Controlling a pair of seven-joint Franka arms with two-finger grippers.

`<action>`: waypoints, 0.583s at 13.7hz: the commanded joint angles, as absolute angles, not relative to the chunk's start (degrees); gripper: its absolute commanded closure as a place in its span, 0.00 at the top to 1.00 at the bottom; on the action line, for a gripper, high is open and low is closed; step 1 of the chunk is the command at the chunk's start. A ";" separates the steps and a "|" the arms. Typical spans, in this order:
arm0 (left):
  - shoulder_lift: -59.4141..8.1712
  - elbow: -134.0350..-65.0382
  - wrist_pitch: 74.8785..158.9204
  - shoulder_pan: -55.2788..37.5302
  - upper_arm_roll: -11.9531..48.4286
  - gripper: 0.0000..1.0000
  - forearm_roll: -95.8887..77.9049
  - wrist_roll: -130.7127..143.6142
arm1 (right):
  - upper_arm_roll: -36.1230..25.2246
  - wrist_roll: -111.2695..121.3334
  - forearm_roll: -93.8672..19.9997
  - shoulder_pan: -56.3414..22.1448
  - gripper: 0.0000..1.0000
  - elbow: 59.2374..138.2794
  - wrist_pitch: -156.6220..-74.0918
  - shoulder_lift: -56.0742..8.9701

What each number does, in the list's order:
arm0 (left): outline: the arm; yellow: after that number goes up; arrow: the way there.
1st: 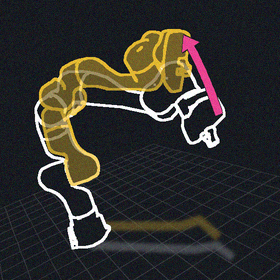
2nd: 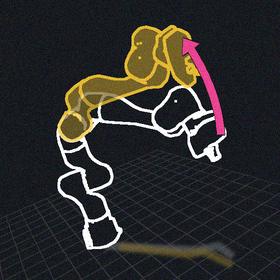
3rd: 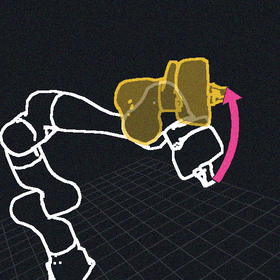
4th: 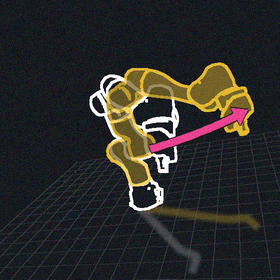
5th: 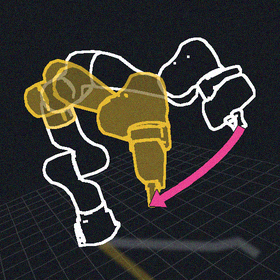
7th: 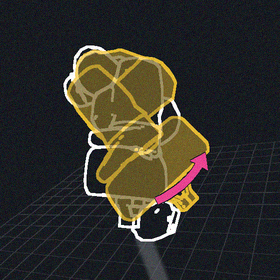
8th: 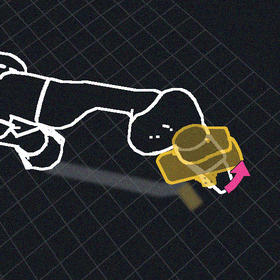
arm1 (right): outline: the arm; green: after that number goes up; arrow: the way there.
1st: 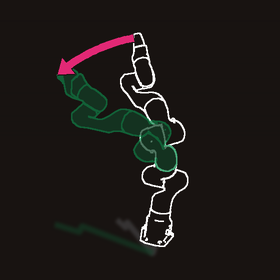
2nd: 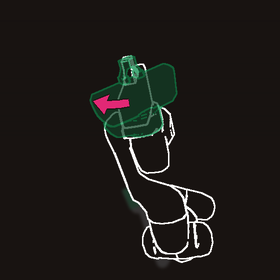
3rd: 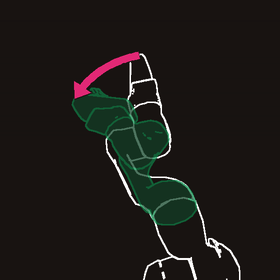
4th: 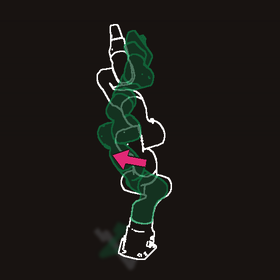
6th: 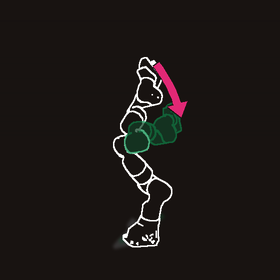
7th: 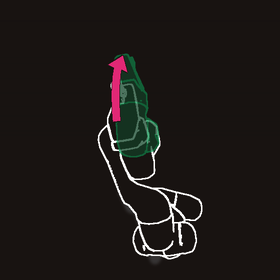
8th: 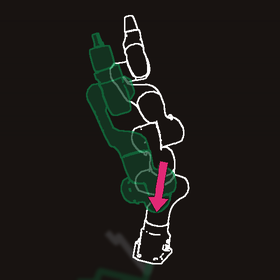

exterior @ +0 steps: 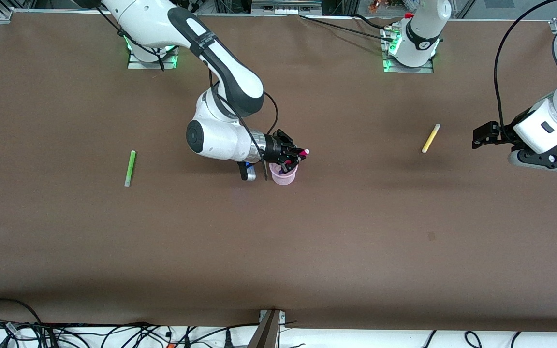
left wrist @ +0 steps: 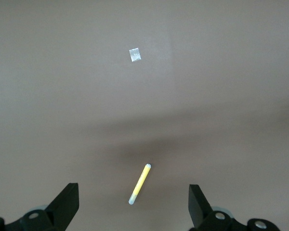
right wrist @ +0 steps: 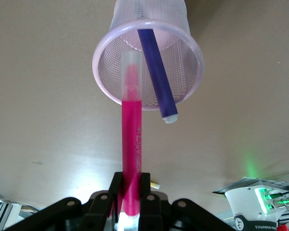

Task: Organize pens into pink holder with both arms
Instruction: 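Lower the pink highlighter into the cup with the right gripper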

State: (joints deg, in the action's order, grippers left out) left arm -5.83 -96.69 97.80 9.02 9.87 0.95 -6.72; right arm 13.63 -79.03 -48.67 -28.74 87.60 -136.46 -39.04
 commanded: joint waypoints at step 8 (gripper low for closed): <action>-5.10 -97.91 97.82 9.40 9.93 1.00 0.35 -5.80 | 13.45 -83.93 -49.31 -29.09 0.00 84.99 -142.47 -42.54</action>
State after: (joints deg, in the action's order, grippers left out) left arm -5.83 -97.32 97.80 9.03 9.82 0.95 -6.00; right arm 13.37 -82.57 -48.67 -28.64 86.90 -141.36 -41.21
